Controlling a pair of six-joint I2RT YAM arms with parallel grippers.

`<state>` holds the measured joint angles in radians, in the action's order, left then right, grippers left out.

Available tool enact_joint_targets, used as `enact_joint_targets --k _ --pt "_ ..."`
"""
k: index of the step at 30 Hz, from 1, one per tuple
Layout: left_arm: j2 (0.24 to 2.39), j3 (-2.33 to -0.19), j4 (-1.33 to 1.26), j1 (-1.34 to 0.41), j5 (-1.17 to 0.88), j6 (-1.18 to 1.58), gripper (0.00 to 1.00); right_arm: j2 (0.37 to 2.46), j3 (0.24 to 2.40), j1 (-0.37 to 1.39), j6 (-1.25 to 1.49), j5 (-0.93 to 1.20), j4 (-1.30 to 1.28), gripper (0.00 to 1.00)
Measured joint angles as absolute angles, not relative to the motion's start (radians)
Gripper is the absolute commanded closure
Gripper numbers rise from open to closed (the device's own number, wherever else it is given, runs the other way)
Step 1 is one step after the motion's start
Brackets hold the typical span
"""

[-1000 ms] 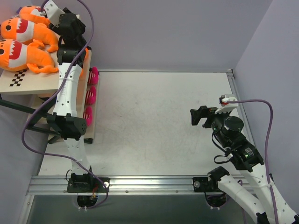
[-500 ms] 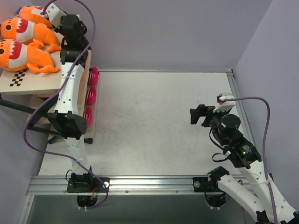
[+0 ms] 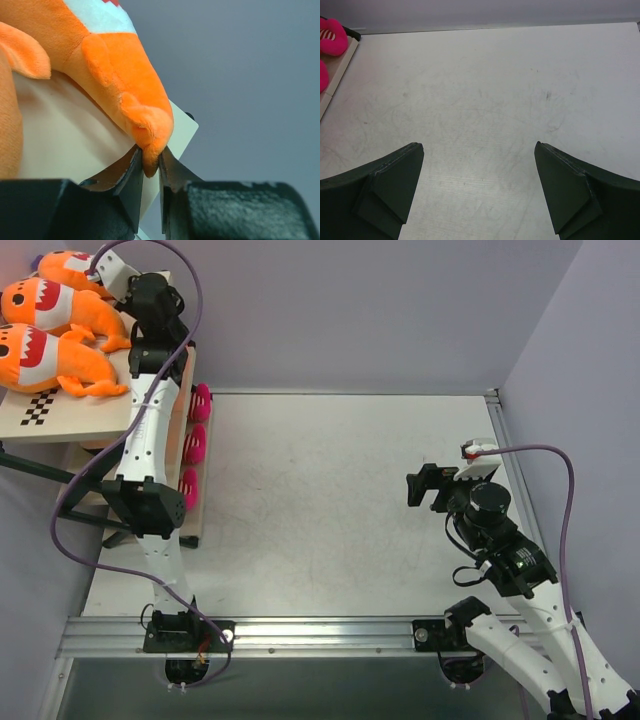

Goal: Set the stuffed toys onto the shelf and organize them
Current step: Place the stuffed toy onto shelf

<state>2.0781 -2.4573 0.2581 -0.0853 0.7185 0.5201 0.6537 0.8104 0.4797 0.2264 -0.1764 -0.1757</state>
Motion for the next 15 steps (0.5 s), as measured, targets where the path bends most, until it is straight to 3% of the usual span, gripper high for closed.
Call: enact_joint_targets --k 9,15 --pt "2.069 -2.445 0.258 -0.059 0.701 0.524 0.75 0.656 0.810 0.480 0.223 -0.179 -0.179 0.00" --pt "2.068 -2.445 0.258 -0.051 0.684 0.522 0.68 0.657 0.810 0.480 0.220 -0.179 -0.182 0.01"
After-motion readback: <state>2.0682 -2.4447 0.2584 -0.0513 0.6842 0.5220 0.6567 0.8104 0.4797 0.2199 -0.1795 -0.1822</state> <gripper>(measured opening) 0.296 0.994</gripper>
